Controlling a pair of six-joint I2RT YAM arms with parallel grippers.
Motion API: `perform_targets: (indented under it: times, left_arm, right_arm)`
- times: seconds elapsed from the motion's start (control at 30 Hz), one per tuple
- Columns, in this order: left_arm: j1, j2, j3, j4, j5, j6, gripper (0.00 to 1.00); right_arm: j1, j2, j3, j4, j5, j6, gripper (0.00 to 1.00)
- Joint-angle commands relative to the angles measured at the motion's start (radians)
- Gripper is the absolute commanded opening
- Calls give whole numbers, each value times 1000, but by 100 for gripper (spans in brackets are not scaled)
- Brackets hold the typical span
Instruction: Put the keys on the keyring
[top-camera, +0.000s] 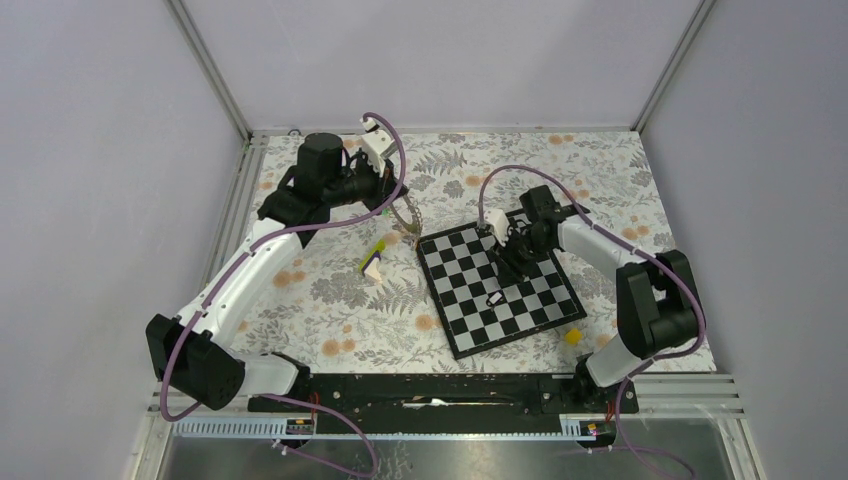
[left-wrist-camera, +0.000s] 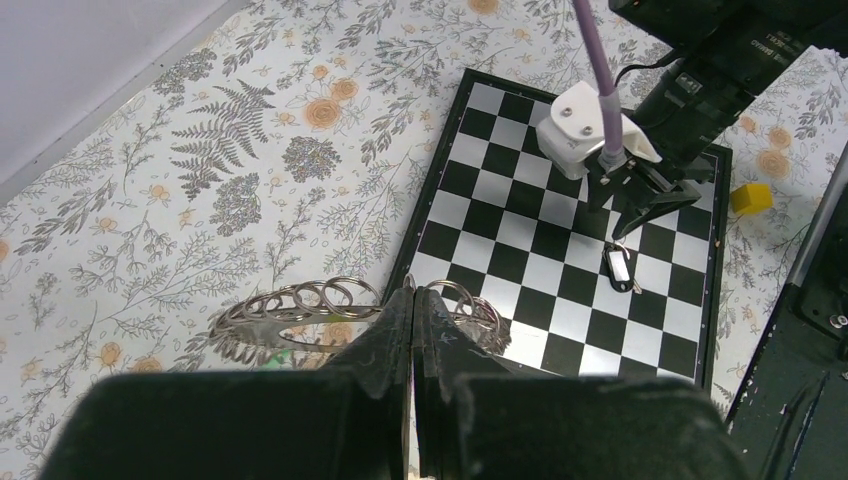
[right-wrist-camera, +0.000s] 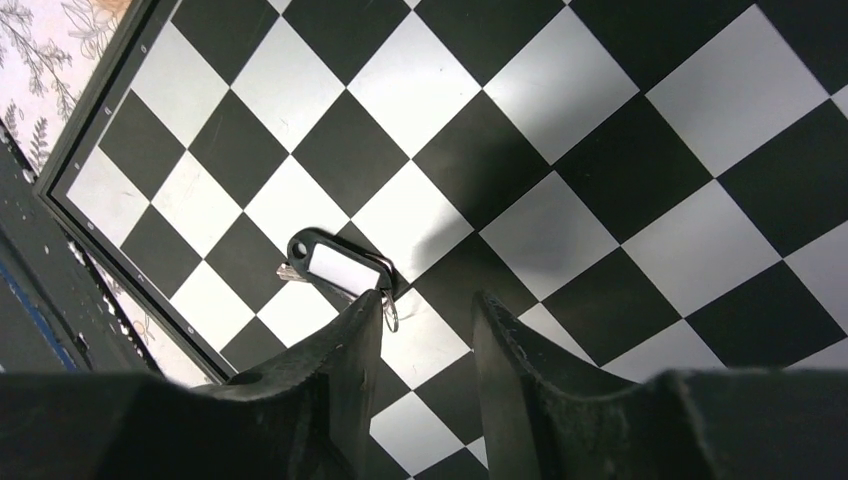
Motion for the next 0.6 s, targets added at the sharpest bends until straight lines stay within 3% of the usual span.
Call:
perform_targets:
  times: [0.0,0.3,0.57]
  left_arm:
    - [-1,-15,36,48,19,23,0]
    - [-1,-20,37,41,16,31,0]
    - [0,-25,37,32,13,38,0]
  right_arm:
    - [20,50,74,-127,26,-87,46]
    - [64,124,120,-202,50,-132,51]
    - [90,169,159,-235,61,-144,38]
